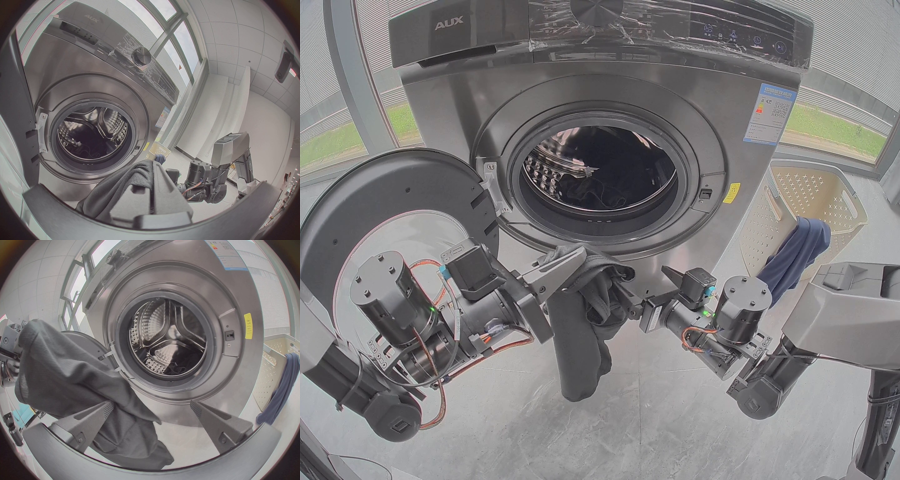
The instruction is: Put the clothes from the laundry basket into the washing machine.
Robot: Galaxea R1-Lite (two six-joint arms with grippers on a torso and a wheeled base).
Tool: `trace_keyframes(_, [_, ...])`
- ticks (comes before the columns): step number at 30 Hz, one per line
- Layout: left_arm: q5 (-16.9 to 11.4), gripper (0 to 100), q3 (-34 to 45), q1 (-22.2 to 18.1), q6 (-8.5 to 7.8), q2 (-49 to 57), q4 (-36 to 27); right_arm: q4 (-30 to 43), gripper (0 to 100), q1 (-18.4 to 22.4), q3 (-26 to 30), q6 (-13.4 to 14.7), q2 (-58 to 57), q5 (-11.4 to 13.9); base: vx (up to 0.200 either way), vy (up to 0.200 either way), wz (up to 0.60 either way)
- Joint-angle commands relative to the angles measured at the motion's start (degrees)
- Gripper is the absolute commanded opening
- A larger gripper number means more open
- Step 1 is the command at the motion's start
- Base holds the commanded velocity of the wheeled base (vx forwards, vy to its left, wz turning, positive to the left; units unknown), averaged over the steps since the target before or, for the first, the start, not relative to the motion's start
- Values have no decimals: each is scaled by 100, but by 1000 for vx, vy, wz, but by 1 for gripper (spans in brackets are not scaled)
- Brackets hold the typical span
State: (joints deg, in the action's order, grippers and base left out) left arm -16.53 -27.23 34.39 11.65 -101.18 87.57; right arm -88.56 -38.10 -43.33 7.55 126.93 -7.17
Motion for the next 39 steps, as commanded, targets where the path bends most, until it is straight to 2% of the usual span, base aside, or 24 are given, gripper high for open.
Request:
trace_keyframes(1, [1,0,-1,-2,4,11,6,-3,100,145,26,1,7,5,0,0,0])
trace_keyframes(12, [-8,0,25,24,4,11,33,-3,100,92,-80,10,271,5,0,0,0])
trace_keyframes(20, [-8,0,-28,6,4,11,24,-3,100,-356,-44,28,420,-13,0,0,0])
trace_keyframes(25, [-8,0,-28,-11,4,11,33,-3,100,-444,-62,28,456,-21,0,0,0])
trace_keyframes(34, [-8,0,25,6,4,11,33,-3,100,-313,-440,19,368,-57,0,0,0])
trace_keyframes(39, [-17,0,34,-2,4,11,33,-3,100,-66,-273,1,34,-57,0,0,0])
